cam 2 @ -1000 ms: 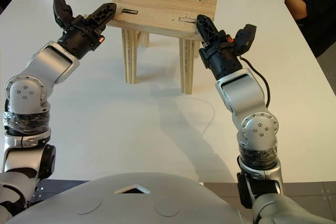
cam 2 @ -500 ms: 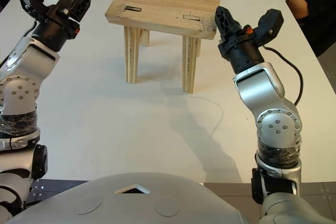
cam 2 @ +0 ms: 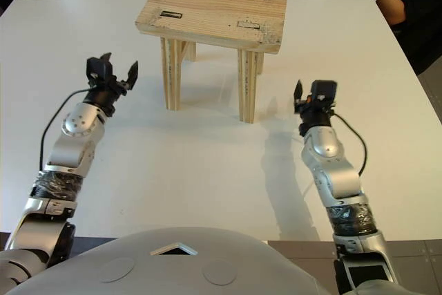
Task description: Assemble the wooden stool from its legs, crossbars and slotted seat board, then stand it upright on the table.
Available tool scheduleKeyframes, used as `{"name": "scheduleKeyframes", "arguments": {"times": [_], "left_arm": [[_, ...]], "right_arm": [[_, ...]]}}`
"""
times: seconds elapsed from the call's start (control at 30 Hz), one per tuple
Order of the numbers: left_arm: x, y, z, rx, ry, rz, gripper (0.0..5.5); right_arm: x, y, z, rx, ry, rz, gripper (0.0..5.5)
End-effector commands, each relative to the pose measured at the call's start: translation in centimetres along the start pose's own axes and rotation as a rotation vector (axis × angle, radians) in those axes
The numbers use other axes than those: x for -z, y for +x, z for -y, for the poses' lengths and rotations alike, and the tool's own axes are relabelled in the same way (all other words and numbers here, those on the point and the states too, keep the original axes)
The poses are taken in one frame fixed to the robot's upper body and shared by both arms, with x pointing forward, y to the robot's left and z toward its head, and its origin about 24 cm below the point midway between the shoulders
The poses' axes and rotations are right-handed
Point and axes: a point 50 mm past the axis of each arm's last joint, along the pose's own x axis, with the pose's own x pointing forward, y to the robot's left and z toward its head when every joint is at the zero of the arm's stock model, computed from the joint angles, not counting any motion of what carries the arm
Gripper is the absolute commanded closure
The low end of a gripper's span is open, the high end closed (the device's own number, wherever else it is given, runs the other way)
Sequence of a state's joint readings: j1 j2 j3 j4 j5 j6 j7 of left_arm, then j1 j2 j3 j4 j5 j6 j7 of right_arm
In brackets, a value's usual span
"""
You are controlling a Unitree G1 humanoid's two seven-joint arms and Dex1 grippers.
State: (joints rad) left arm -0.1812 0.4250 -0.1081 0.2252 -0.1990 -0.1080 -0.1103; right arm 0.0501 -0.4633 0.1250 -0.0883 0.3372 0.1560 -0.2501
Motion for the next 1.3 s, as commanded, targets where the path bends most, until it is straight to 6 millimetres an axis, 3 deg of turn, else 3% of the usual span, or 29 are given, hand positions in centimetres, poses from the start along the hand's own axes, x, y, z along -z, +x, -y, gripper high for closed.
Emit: {"name": "scheduleKeyframes", "arguments": {"times": [0.03,0.33,0.6,0.97,1.3], "left_arm": [[1.7,-0.7,1.7,0.061,0.016,0.009,1.93],[2.8,-1.4,2.3,0.067,0.007,0.013,1.93],[3.2,-1.5,2.8,0.040,0.012,0.014,1.93],[2.9,-0.4,3.1,-0.043,-0.010,0.052,1.93],[3.8,-0.4,4.8,-0.081,-0.028,0.043,1.93]], "right_arm": [[1.4,0.0,-1.1,-0.029,0.031,0.043,2.94],[3.6,-0.1,-0.7,0.023,0.085,0.042,2.94],[3.4,0.9,-0.5,0.025,0.065,0.064,2.94],[1.9,4.1,-0.5,-0.014,0.034,0.099,2.94],[2.5,5.1,-0.2,-0.005,0.018,0.052,2.94]]}}
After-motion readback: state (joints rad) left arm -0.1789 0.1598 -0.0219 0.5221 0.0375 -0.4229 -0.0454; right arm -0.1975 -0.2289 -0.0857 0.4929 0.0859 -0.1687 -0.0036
